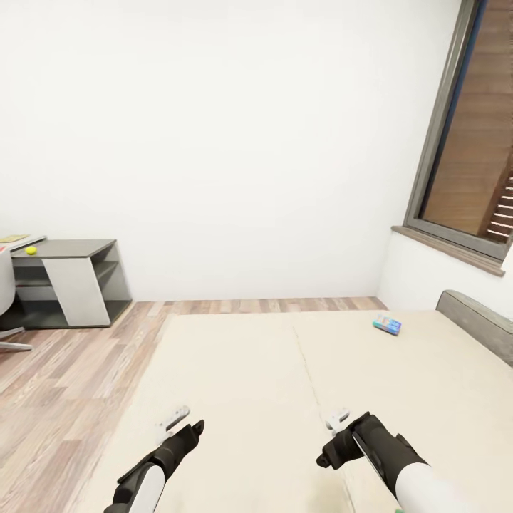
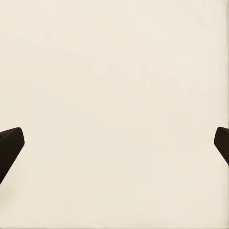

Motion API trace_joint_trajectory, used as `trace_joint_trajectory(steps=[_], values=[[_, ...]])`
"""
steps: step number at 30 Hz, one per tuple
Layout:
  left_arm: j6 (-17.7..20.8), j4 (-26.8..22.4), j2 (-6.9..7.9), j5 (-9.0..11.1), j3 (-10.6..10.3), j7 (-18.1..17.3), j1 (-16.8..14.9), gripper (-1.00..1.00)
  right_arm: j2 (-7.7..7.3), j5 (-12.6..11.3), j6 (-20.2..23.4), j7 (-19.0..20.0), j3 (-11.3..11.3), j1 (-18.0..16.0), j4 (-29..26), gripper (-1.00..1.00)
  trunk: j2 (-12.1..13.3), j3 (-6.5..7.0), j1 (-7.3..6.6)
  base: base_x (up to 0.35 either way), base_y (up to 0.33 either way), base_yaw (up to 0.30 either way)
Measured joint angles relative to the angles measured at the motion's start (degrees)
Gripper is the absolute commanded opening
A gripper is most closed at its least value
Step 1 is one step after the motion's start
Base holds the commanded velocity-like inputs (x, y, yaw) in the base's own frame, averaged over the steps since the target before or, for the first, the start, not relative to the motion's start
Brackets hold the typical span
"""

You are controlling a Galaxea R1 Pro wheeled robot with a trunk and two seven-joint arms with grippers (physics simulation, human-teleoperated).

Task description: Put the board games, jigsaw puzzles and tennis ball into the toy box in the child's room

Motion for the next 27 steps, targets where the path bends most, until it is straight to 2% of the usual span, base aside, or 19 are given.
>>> trace_joint_trajectory(steps=[21,27], values=[[0.00,0.00,0.00,-0.02,0.02,0.01,0.00,1.00,0.00,0.00,0.00,0.00,0.00,0.00,0.00,1.00,0.00,0.00,0.00,0.000,-0.307,-0.001],[0.00,-0.01,0.00,0.00,0.03,-0.01,0.01,1.00,0.01,0.00,-0.01,0.00,0.02,-0.01,0.01,1.00,0.00,0.00,0.00,0.000,-0.307,0.079]])
